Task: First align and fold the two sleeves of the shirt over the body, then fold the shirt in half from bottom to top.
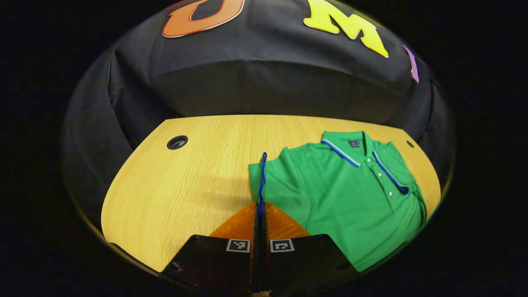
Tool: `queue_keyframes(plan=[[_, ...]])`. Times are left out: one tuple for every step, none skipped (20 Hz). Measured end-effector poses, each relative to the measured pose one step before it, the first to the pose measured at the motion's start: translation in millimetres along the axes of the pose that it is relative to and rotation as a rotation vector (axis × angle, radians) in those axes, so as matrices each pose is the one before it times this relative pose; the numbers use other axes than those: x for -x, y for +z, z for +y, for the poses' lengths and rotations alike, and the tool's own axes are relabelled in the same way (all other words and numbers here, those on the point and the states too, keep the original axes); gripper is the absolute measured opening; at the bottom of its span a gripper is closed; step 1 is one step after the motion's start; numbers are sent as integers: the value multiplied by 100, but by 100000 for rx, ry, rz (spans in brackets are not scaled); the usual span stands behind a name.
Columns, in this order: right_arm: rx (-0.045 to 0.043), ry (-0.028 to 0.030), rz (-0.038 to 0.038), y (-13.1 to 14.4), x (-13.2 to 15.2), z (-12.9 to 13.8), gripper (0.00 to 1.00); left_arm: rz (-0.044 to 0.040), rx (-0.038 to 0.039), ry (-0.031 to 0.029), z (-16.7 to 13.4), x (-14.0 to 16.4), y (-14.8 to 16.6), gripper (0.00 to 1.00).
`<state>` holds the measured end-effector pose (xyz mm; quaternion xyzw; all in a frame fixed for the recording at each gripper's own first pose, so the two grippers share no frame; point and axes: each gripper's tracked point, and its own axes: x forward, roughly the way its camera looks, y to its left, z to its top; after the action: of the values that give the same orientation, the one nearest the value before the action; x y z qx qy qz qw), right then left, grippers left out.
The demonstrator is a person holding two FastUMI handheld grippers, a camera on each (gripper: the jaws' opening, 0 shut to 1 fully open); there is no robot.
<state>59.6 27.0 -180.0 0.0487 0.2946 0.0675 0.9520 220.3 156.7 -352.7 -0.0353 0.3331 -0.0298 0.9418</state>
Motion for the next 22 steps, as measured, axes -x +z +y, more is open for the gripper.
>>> queue_keyframes(plan=[[-1073, -259, -185, 92, 66, -119, 97, -1451, 503, -643, -183, 348, 861, 4], [-731, 57, -100, -105, 97, -96, 97, -986, 591, -871, -290, 464, 853, 4], [-341, -67, -94, 26, 89, -129, 97, -783, 1058, -925, -453, 398, 773, 4], [-105, -134, -500, 11, 227, -263, 97, -914, 1296, -1118, -606, 359, 880, 4], [28, -601, -520, 126, 217, -277, 97, -556, 1466, -1326, -787, 278, 792, 4], [-273, -534, -617, 56, 100, -314, 97, -700, 1284, -1009, -808, 334, 690, 4], [-1015, -298, -536, 109, 288, -274, 98, -136, 504, -515, -799, 71, 520, 4], [-1041, -406, -538, -1, 481, -367, 98, 72, -252, -258, -893, 43, 277, 4], [-957, -738, -529, 30, 387, -462, 97, 541, -1206, 168, -969, -126, 120, 4], [-877, -672, -373, -31, 302, -522, 97, 993, -1413, -316, -1060, -121, -58, 3], [-862, -1043, -350, -42, 392, -600, 98, 610, -1397, -578, -1302, -254, -61, 3], [-1012, -1087, -115, -93, 432, -647, 97, 1077, -1696, -973, -1362, -454, -205, 4], [-1281, -1246, 170, -168, 408, -716, 97, 1229, -1837, -861, -1326, -502, -248, 4], [-1058, -1329, 280, -247, 388, -668, 97, 1014, -1656, -435, -1231, -647, -453, 4], [-789, -1041, -97, -38, 355, -626, 97, 1317, -1024, -838, -1105, -599, -386, 4], [-515, -1116, -123, -58, 305, -677, 97, 1001, -352, -1178, -1314, -648, -377, 5], [-406, -740, -121, -14, 236, -540, 94, 880, -432, -1072, -972, -572, -319, 5], [-319, -686, 3, -89, 274, -506, 97, 826, -674, -270, -752, -445, -332, 6], [-273, -481, 154, -105, 104, -518, 97, 369, -657, -407, -601, -185, -54, 6], [-205, -362, 390, -52, -8, -316, 98, -357, -395, -738, -693, 6, 80, 9], [-265, -235, 219, 84, 48, -223, 98, -1213, -296, -1117, -616, 305, 396, 12], [-105, 161, -410, 100, 55, -133, 94, -1233, -512, -728, -364, 380, 272, 18]])
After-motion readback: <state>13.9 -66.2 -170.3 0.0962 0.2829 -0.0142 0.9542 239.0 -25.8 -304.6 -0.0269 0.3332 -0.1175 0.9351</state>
